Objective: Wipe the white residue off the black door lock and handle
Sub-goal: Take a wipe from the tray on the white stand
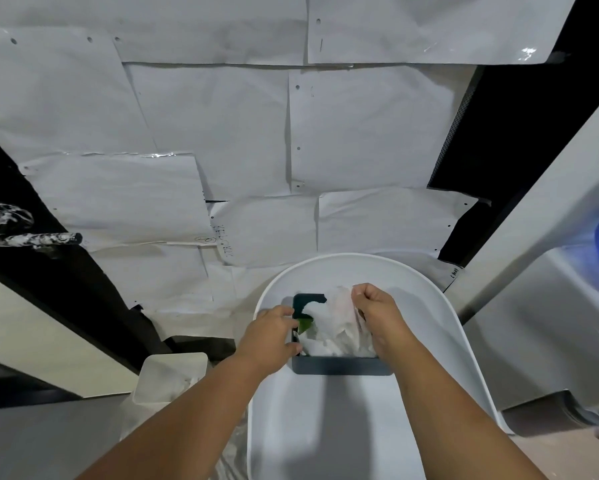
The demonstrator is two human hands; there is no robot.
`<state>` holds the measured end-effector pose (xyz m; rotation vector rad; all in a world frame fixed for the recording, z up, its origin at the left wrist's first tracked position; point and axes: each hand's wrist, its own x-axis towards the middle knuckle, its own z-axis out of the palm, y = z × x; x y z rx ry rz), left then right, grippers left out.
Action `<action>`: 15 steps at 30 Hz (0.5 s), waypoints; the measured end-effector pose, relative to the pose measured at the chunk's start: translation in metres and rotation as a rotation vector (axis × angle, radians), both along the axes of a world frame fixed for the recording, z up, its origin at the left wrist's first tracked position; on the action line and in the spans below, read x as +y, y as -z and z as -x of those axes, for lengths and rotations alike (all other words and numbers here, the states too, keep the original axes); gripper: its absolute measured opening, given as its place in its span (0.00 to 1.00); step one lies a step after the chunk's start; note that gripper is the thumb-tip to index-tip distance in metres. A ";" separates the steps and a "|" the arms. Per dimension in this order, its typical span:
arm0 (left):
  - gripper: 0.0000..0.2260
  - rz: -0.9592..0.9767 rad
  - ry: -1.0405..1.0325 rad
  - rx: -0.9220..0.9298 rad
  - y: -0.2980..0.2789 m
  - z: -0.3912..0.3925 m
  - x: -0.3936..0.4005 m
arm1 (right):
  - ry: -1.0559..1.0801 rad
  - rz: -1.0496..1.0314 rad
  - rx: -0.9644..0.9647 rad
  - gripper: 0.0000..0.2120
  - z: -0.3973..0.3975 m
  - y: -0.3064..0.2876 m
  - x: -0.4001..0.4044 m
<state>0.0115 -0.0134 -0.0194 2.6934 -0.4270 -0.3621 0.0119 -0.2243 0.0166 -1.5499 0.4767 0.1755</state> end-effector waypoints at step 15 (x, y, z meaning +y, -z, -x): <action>0.06 0.743 -0.349 0.333 -0.048 -0.007 0.004 | -0.161 -0.317 -0.011 0.09 0.001 -0.030 0.028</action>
